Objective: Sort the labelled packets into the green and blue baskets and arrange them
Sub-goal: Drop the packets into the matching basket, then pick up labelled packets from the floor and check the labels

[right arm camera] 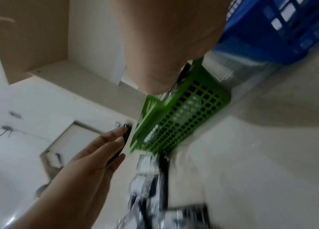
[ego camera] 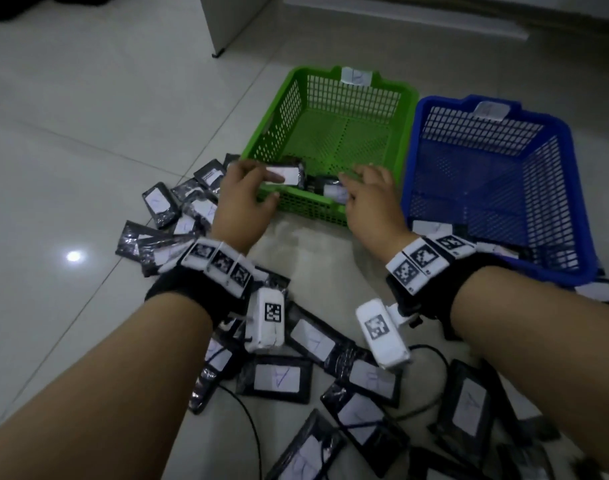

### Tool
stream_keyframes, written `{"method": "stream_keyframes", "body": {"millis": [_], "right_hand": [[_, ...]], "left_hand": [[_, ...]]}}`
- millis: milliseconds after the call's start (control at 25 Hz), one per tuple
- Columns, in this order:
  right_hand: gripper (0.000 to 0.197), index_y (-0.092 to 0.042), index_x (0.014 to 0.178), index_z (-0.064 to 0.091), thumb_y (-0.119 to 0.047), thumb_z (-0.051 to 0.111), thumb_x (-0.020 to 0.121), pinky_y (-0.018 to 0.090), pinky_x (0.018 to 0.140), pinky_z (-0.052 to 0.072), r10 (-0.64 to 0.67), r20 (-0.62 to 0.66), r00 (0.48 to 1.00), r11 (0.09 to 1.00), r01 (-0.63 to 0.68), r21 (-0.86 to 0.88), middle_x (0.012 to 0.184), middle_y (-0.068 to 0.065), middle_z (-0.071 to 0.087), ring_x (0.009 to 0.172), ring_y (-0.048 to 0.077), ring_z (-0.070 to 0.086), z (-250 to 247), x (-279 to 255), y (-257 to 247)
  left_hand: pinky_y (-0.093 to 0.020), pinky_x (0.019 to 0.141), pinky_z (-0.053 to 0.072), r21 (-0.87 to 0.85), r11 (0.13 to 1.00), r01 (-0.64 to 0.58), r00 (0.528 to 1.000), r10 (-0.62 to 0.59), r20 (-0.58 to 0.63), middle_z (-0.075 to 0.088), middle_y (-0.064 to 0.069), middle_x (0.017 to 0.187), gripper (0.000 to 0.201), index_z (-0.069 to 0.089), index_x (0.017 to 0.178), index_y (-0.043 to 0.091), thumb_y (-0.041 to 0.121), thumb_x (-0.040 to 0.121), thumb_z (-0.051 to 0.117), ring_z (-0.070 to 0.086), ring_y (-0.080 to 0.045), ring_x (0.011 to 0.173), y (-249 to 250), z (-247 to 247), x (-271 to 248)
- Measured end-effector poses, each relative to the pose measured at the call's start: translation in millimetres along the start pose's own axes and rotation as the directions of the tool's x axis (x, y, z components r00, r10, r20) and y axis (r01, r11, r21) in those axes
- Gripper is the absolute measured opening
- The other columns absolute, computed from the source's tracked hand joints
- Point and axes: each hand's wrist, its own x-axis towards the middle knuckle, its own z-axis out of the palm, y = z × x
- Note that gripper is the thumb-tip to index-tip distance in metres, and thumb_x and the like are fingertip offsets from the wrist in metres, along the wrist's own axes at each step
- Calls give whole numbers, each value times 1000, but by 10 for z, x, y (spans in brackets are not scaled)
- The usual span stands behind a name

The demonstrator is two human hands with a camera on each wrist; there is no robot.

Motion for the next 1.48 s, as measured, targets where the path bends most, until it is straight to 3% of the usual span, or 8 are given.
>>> {"method": "stream_keyframes", "body": {"millis": [80, 160, 280, 400, 640, 920, 1160, 1480], "right_hand": [[33, -12, 115, 66, -3, 52, 87, 33, 95, 38, -100, -115, 988, 976, 120, 180, 108, 5, 56, 107, 22, 44, 48, -350, -128], [24, -13, 101, 71, -4, 57, 84, 26, 82, 39, -137, 10, 991, 937, 126, 327, 94, 0, 57, 94, 18, 49, 146, -758, -210], [29, -15, 111, 66, -20, 66, 83, 23, 83, 37, -37, 366, 930, 962, -66, 265, 105, 5, 58, 107, 23, 51, 341, -1282, -261], [57, -15, 127, 50, -33, 72, 77, 32, 93, 41, 45, 494, 868, 997, -71, 33, 120, 9, 47, 116, 27, 41, 480, -1538, -299], [37, -5, 106, 59, -28, 71, 80, 27, 74, 43, 115, 587, 802, 979, -192, 70, 110, 16, 57, 98, 30, 56, 451, -1311, -309], [20, -22, 109, 53, -33, 56, 92, 24, 43, 44, 96, 286, 953, 832, -234, 503, 81, -12, 55, 72, 17, 57, -235, -754, -238], [43, -17, 137, 49, -7, 49, 95, 25, 93, 39, 147, 68, 987, 849, -161, 504, 134, 6, 57, 119, 22, 52, -473, 84, -85], [41, -11, 133, 54, -2, 45, 94, 24, 100, 35, 122, 207, 971, 956, -171, 237, 136, 19, 45, 122, 32, 47, -280, 103, 175]], "left_hand": [[-5, 78, 40, -23, 992, 122, 992, -121, 36, 60, 1, 101, 11, 68, 93, 22, 17, 85, 64, 54, -7, 87, -13, -113, -470], [-1, 66, 38, -2, 968, 250, 961, -248, 124, 64, 3, 91, 11, 66, 92, 26, 25, 82, 69, 55, -1, 75, -53, -150, -926], [-19, 74, 45, 145, 954, 263, 921, -293, 256, 54, 6, 96, 53, 59, 110, 25, 41, 65, 81, 52, -6, 80, -102, -156, -1434], [-20, 85, 38, 262, 919, 293, 878, -367, 308, 43, 8, 108, 79, 48, 123, 23, 44, 57, 85, 44, -6, 97, -86, -139, -1640], [-22, 89, 40, 238, 896, 374, 881, -423, 210, 49, -3, 112, 60, 55, 119, 19, 29, 66, 79, 52, -17, 102, 34, -69, -1510], [-25, 90, 39, -22, 956, 292, 956, -292, 5, 46, 0, 118, 57, 50, 126, 22, 21, 72, 71, 47, -11, 105, 367, -98, -1016], [-14, 75, 39, -129, 957, 261, 963, -268, -40, 48, 3, 105, 54, 51, 129, 27, 18, 78, 69, 50, -2, 83, 508, -111, -646], [-19, 86, 42, -123, 973, 193, 981, -195, -4, 56, 5, 115, 55, 53, 130, 23, 17, 77, 69, 54, -8, 100, 595, 40, -467]]}}
